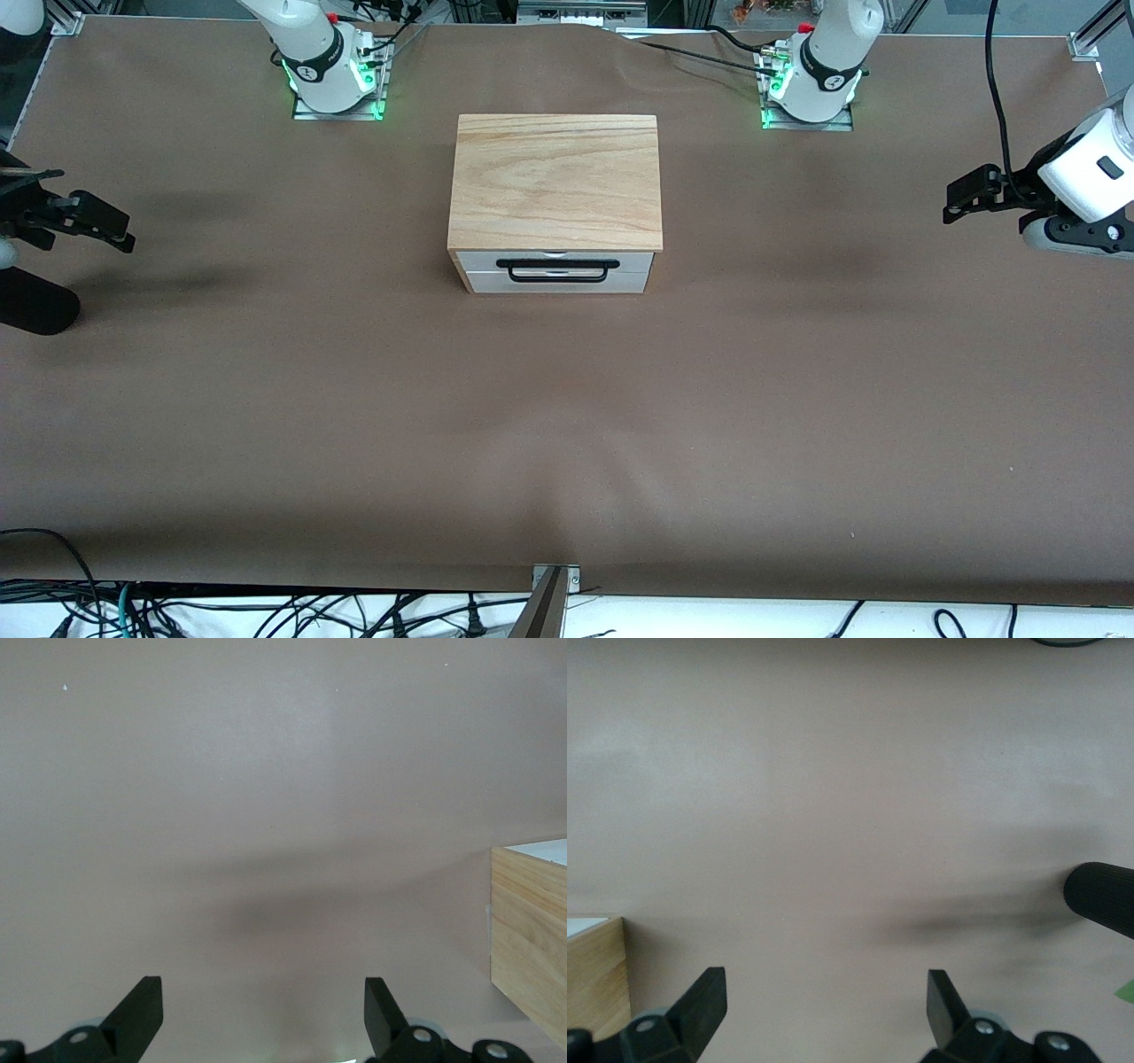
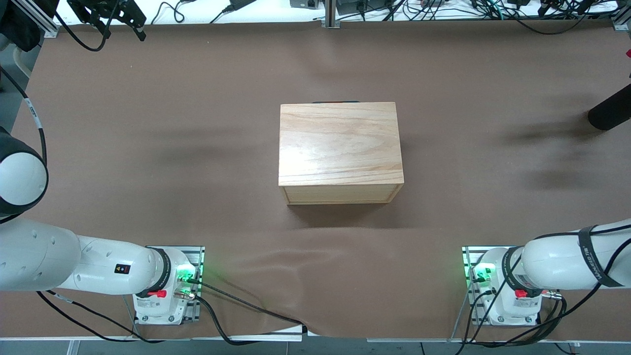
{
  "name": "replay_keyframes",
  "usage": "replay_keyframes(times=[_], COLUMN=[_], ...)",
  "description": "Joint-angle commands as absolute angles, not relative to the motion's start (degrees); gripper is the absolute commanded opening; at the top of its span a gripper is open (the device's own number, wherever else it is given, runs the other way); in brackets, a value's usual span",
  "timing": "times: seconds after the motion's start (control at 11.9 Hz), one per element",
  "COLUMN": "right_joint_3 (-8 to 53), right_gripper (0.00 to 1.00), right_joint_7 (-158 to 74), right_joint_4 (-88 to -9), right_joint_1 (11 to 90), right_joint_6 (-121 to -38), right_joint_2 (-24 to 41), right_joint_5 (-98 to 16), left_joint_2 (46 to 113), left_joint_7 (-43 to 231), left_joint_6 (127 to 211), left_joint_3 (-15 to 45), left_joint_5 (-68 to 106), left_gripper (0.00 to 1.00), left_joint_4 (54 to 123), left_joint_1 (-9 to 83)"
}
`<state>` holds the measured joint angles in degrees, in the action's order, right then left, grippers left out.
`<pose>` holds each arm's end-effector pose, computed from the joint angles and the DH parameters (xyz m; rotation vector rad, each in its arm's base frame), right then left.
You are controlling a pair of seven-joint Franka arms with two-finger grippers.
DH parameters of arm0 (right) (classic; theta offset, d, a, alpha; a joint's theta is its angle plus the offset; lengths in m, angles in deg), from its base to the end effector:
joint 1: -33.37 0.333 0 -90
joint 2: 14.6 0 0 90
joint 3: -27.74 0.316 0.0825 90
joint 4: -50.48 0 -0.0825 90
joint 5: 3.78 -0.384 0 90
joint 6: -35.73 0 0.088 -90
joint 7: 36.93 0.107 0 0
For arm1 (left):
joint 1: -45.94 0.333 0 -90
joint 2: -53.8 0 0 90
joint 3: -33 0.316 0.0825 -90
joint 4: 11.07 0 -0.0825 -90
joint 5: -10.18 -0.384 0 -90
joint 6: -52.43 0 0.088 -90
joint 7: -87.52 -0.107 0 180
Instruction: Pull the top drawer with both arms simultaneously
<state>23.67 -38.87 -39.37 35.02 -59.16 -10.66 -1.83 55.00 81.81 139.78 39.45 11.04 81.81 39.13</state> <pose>0.5820 -0.0266 0.5944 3.1019 -0.0087 0.0277 0.5528 -0.0057 0.5857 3.1138 -0.1646 -0.1820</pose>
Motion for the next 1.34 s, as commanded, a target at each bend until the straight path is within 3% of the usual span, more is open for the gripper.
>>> replay_keyframes(times=[0.0,1.26], right_joint_3=[24.13,24.22], right_gripper=[1.00,1.00], right_joint_7=[-38.87,-38.69], right_joint_4=[-37.85,-37.94], right_joint_1=[34.34,34.42], right_joint_6=[-58.05,-58.05], right_joint_2=[-10.12,-10.03], right_joint_5=[-2.38,-1.85], left_joint_2=[54.68,57.04], left_joint_7=[82.52,82.69], left_joint_6=[139.27,139.44], left_joint_3=[39.15,39.07], left_joint_5=[9.30,9.74], left_gripper=[1.00,1.00], left_joint_4=[82.01,80.44], left_joint_1=[38.91,38.91])
